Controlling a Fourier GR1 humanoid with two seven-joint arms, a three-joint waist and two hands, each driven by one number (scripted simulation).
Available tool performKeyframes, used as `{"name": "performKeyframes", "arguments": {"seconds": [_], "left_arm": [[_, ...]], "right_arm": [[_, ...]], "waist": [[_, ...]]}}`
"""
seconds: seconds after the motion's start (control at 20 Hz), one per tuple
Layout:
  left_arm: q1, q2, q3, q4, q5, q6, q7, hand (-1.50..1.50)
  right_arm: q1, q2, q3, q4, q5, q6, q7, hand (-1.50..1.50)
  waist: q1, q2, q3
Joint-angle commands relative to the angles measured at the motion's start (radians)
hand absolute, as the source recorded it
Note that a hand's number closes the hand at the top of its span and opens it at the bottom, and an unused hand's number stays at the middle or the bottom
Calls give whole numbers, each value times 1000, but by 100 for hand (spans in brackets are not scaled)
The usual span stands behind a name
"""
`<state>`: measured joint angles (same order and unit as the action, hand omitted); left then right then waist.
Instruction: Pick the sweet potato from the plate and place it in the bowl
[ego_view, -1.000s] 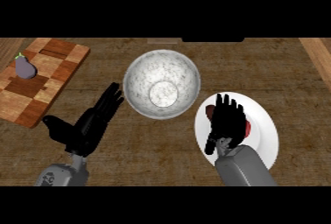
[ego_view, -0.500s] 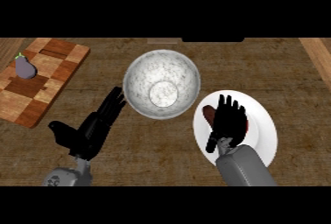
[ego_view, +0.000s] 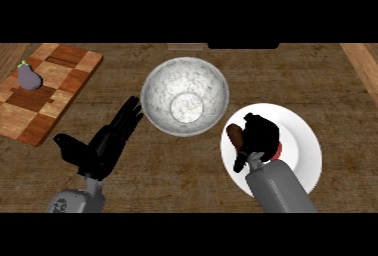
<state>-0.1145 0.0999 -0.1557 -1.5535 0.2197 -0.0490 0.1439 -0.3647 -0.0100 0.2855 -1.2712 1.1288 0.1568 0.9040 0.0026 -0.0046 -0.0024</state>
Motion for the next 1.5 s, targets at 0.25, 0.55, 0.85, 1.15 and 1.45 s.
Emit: {"name": "performKeyframes", "arguments": {"seconds": [0.25, 0.55, 0.85, 1.15, 1.45], "left_arm": [[-39, -43, 2, -52, -35, 46, 92, 0], [-8, -16, 46, -21, -21, -25, 38, 0], [-64, -41, 21, 7, -17, -35, 48, 0], [-82, -56, -18, 55, -40, -59, 24, 0], [-49, -55, 5, 56, -24, -55, 10, 0]], "right_arm": [[-16, -12, 7, 37, 56, -17, -92, 150], [-46, 10, 43, 144, 75, -111, -81, 150], [-81, 9, 384, 66, -70, -60, 73, 150], [-188, 8, 633, -64, -221, 9, 236, 150], [-308, 9, 741, -246, -282, -83, 453, 150]], "waist": [[-1, 4, 2], [2, 5, 2], [55, 12, 4], [98, 15, 2], [76, -1, 0]]}}
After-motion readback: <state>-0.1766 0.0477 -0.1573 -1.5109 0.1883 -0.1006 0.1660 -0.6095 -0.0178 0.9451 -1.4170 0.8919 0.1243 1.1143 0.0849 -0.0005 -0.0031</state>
